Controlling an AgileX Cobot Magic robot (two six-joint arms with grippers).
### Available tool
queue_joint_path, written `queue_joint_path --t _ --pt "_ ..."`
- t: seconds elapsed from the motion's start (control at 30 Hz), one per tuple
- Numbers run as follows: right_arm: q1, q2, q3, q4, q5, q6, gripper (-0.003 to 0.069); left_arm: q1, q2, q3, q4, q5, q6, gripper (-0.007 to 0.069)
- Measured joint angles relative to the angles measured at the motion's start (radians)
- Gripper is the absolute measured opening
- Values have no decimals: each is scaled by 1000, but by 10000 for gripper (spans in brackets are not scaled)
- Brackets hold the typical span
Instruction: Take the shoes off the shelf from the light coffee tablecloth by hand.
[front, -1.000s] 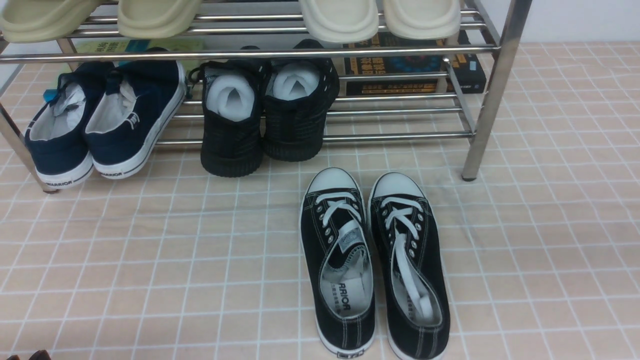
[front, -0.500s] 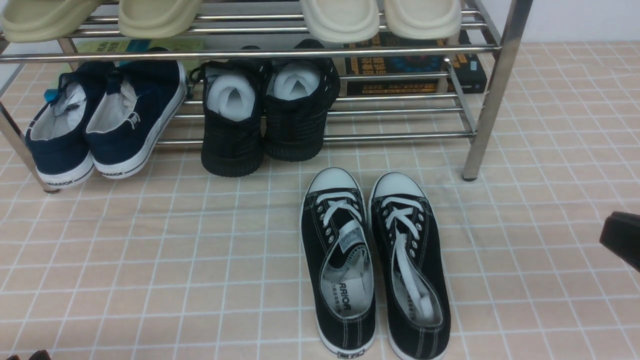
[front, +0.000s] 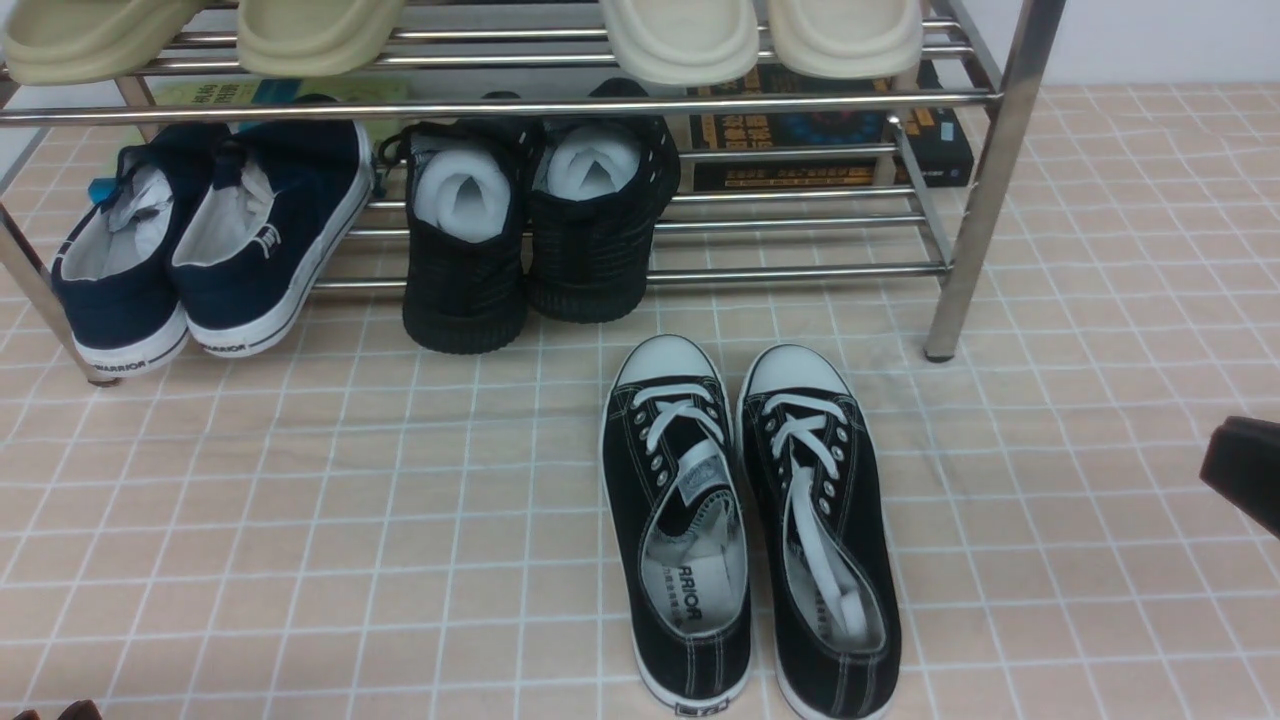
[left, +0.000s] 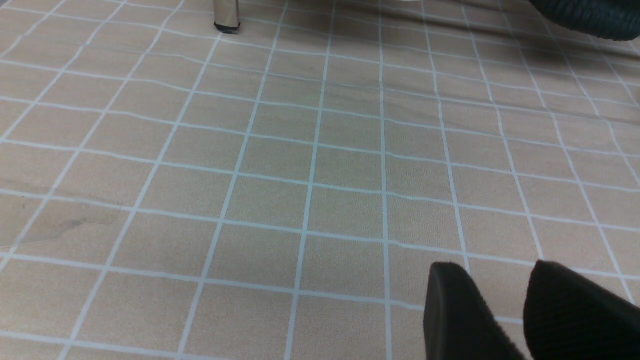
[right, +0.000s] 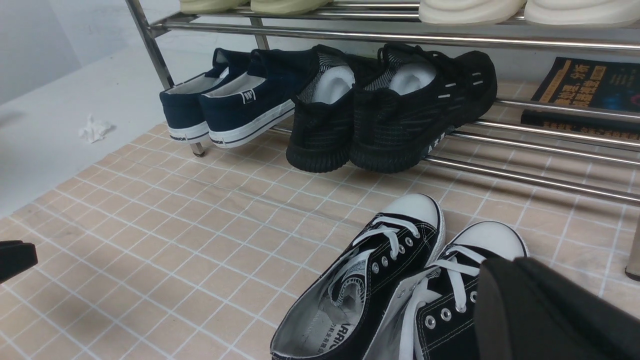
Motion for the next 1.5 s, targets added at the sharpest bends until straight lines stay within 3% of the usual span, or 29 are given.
queue_joint_path --t 0.57,0.87,1.1,1.27,1.5 --pt "-34 -100 73 0 -28 -2 2 0 0 0 0 0 0 240" --pt "-400 -402 391 -150 -53 -2 11 0 0 0 0 0 0 240" --pt "-549 -508 499 -169 -27 -2 18 0 0 0 0 0 0 240" --pt "-559 -508 500 -209 20 23 22 0 0 0 0 0 0 240" --pt "-490 -508 500 -337 86 175 29 0 0 0 0 0 0 240"
